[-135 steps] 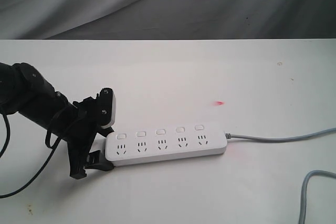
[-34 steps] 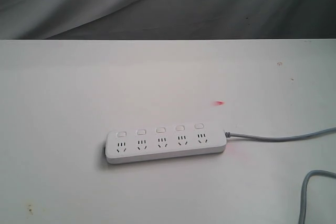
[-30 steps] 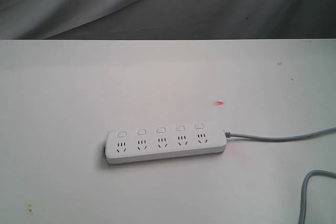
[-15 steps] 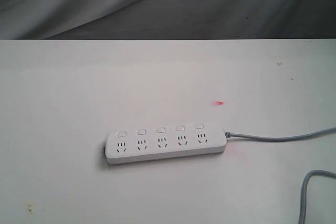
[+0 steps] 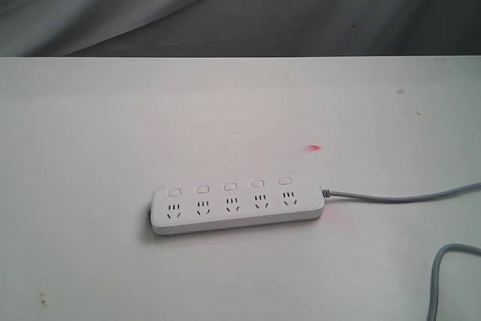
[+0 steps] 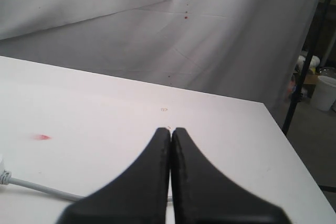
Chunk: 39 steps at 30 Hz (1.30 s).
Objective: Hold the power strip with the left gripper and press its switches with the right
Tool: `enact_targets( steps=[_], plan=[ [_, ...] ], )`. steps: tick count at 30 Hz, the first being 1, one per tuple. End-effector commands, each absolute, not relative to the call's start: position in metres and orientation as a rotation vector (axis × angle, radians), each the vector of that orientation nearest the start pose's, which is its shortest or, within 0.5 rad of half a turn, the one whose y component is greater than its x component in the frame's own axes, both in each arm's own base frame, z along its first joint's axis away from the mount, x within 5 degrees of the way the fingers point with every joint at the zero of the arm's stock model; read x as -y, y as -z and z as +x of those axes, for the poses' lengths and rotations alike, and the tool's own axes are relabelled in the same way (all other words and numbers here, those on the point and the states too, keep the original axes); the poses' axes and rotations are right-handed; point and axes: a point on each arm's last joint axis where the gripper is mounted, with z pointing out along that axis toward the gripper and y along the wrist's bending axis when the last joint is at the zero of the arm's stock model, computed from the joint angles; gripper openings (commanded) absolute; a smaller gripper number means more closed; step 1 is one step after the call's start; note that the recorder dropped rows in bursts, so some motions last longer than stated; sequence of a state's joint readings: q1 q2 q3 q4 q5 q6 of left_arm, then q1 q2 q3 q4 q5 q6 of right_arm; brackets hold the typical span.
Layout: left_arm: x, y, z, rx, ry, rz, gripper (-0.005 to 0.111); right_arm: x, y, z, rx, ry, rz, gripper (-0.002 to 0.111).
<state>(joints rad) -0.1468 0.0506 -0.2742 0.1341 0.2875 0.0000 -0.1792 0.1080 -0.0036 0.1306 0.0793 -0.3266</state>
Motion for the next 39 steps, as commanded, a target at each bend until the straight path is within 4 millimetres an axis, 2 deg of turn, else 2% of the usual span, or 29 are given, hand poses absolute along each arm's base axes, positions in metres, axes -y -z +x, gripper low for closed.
enact_targets(
  steps=[1,8,13,39],
  plan=[
    [0.007,-0.235,0.054,-1.586,0.092,0.124,0.001,0.011,-0.199,0.064,-1.680,0.277,-0.010,0.000],
    [0.008,-0.194,0.059,-1.709,0.103,0.122,0.001,0.011,-0.199,0.064,-1.680,0.277,-0.010,0.000],
    [0.008,-0.188,0.058,-1.771,0.097,0.124,0.001,0.011,-0.199,0.064,-1.680,0.277,-0.010,0.000],
    [0.008,-0.188,0.058,-1.772,0.096,0.125,0.001,0.011,-0.199,0.064,-1.680,0.277,-0.010,0.000]
  ],
)
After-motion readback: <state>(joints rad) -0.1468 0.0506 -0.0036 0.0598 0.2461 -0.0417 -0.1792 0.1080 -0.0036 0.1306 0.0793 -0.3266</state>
